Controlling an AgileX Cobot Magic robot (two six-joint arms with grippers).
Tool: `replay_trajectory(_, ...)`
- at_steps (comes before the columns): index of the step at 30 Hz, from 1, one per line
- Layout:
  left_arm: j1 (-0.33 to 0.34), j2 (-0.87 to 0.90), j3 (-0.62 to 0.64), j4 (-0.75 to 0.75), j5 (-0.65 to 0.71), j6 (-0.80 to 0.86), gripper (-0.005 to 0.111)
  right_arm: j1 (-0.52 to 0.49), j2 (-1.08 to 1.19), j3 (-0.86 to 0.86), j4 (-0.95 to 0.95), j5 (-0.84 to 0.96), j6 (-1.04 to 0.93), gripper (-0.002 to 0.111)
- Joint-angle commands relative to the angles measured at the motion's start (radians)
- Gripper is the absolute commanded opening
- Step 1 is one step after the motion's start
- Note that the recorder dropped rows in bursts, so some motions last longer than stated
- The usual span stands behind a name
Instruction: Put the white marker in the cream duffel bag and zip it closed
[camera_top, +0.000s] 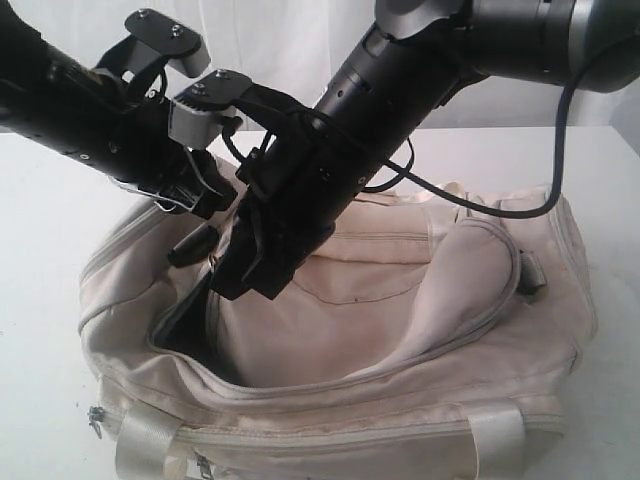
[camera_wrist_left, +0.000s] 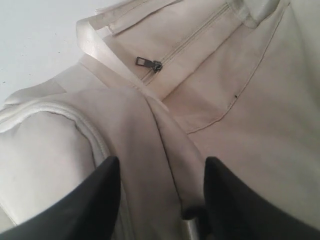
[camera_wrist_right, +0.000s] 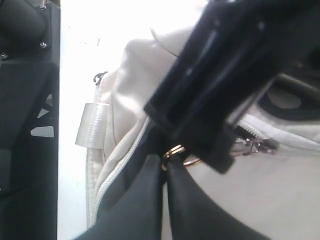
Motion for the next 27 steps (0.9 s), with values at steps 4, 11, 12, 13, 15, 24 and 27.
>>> replay_trajectory(4, -0.001, -0.047, -0.004, 0.163, 0.038, -0.014, 0.056, 0.005, -0.013, 0.004, -0.005, 0.018, 0.002, 0.001)
replay_trajectory(11, -0.001, -0.047, -0.004, 0.207, 0.077, -0.080, 0.056, 0.005, -0.013, 0.004, -0.010, 0.012, 0.001, 0.001)
replay_trajectory(12, -0.001, -0.047, -0.004, 0.209, 0.077, -0.080, 0.056, 0.005, -0.013, 0.004, -0.010, 0.012, 0.001, 0.001)
replay_trajectory(13, -0.001, -0.047, -0.004, 0.220, 0.079, -0.080, 0.056, 0.005, -0.013, 0.004, -0.010, 0.012, 0.001, 0.001)
replay_trajectory(15, -0.001, -0.047, -0.004, 0.251, 0.083, -0.096, 0.056, 0.005, -0.013, 0.004, -0.010, 0.013, 0.006, 0.001)
replay_trajectory(24, -0.001, -0.012, -0.002, 0.271, 0.078, -0.165, 0.056, 0.005, -0.013, 0.004, -0.010, 0.010, 0.006, 0.001)
replay_trajectory(27, -0.001, -0.002, -0.002, 0.271, 0.076, -0.165, 0.056, 0.005, -0.013, 0.004, -0.010, 0.010, 0.006, 0.001)
